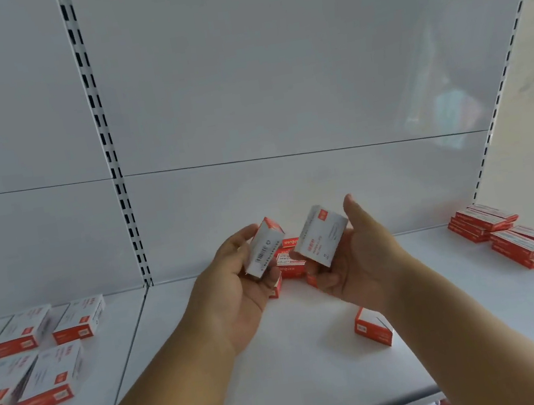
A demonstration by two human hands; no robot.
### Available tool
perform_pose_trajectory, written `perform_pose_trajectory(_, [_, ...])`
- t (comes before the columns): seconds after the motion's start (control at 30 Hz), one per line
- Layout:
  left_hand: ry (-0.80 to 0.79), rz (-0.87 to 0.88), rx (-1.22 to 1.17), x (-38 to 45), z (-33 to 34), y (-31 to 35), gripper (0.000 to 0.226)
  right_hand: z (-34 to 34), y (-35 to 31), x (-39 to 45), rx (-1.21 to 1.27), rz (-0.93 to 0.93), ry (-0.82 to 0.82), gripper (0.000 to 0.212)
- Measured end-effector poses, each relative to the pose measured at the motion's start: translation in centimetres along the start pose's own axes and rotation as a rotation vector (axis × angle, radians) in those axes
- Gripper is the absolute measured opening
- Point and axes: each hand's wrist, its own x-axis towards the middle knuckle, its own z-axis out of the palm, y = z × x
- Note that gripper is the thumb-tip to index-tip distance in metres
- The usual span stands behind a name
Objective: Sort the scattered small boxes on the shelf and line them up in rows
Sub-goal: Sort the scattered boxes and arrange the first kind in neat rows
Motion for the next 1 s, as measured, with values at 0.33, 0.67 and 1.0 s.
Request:
perform_pose_trajectory(0.33, [0.069, -0.083, 0.136, 0.2, -0.1, 0.2, 0.054, 1.1, 1.5, 1.0, -0.201, -0.146, 0.216, 0.051])
perform_pose_trajectory(0.67, [0.418, 0.281, 0.655, -2.9, -2.1, 4.2, 0.028, 5.8, 2.3, 1.8, -0.517, -0.335, 0.057, 0.017])
perform_pose_trajectory(1.0, [0.504, 0.178, 1.214, -7.3, -15.6, 19.6, 0.016, 20.5, 9.4, 5.1, -0.879, -0.427, 0.033, 0.010])
